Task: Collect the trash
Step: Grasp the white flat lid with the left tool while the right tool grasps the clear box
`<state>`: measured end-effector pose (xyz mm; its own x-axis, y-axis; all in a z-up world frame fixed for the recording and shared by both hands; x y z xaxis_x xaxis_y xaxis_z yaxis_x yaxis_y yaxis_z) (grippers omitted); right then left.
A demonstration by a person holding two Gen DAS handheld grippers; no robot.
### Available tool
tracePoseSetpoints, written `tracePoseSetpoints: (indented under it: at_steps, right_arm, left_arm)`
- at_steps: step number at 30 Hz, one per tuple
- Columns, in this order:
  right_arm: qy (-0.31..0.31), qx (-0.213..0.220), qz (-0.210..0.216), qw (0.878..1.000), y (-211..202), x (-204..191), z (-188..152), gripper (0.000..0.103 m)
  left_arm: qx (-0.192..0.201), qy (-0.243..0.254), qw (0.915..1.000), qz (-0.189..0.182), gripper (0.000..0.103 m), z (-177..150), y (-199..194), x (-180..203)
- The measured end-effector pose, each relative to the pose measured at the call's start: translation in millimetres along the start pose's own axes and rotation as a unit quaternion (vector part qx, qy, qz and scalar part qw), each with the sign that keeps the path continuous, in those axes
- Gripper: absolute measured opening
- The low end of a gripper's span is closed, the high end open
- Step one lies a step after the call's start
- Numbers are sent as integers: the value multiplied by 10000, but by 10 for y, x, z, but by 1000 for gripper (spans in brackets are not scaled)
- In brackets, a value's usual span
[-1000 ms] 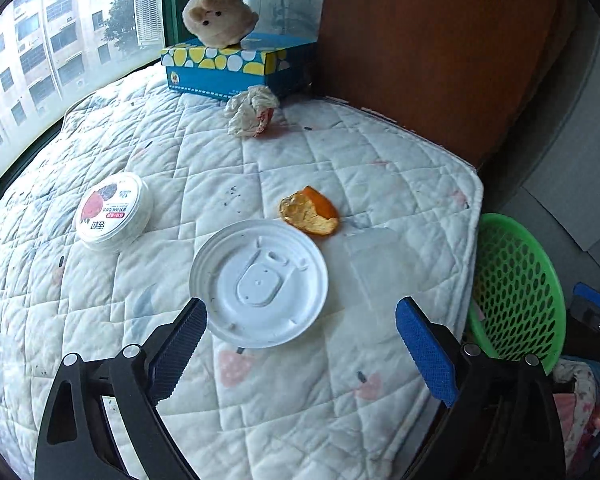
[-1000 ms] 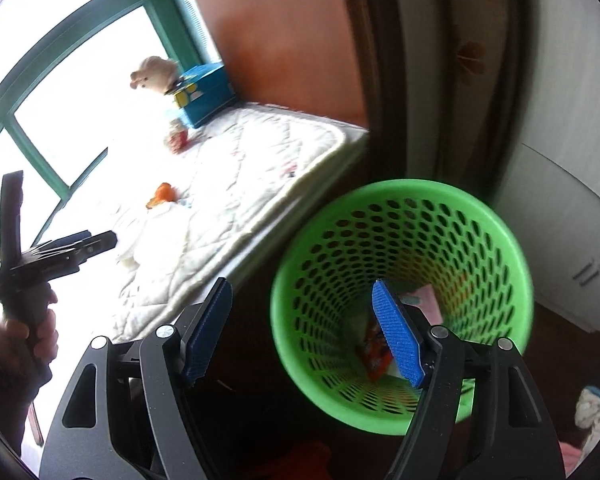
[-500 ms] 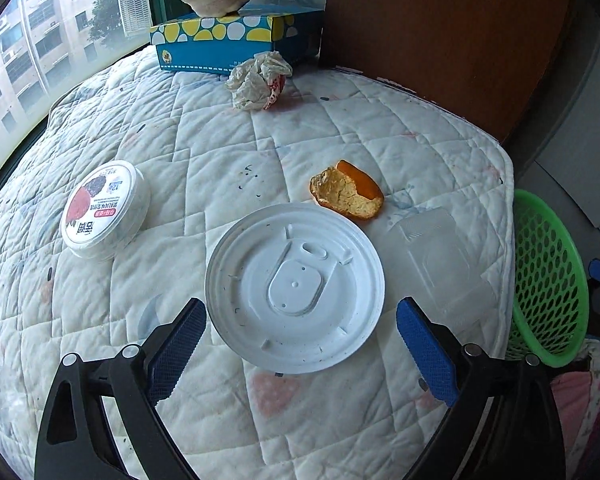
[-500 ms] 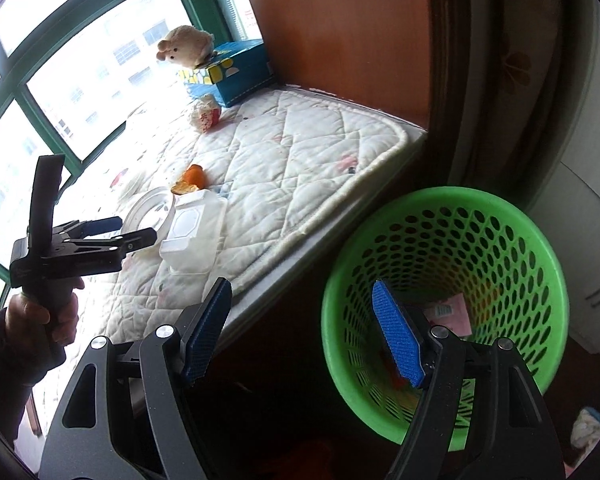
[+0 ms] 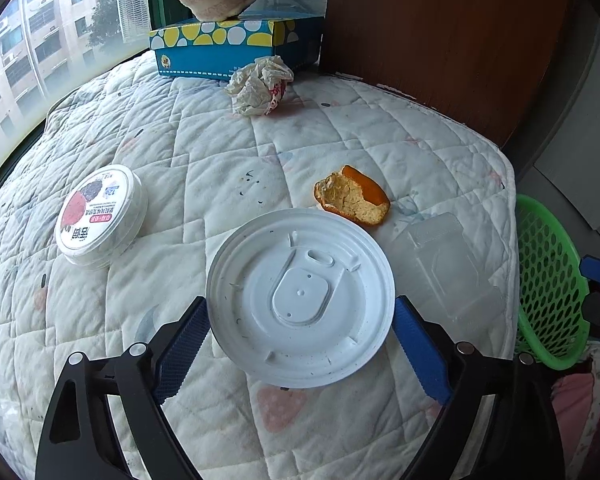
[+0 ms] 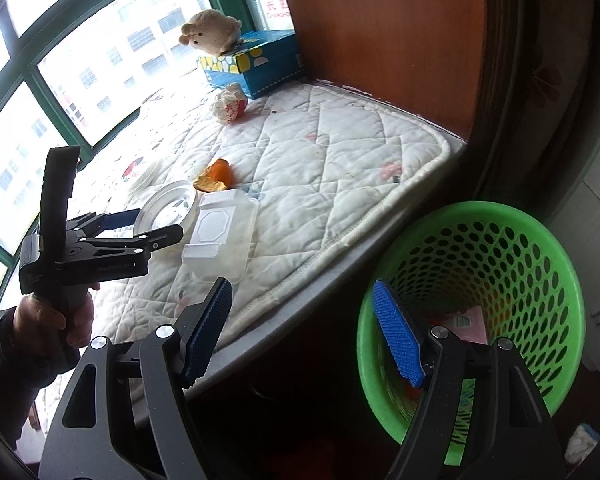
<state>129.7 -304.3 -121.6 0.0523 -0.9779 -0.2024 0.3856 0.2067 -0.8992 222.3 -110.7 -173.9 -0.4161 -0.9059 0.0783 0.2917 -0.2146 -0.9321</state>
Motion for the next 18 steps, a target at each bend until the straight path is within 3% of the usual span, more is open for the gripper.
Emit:
tracePoseSetpoints:
  at_steps: [18]
  right_arm:
    - [-341, -320, 332, 9984, 558, -669, 366, 69]
  left_arm:
    - [442, -554, 9975, -27, 87, -264, -590, -468]
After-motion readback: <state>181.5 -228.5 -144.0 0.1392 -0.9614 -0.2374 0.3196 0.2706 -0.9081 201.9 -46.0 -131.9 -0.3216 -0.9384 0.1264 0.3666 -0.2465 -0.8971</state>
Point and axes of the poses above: each gripper's, at about its wrist camera, not at the fingertips, and y roughly the way its jaws point, x to its right, z to its top, the point moved 7 cm from there along y, roughly the way its jaws point, and after that the axes turned 13 degrees about -x, right-handed, at the moved point
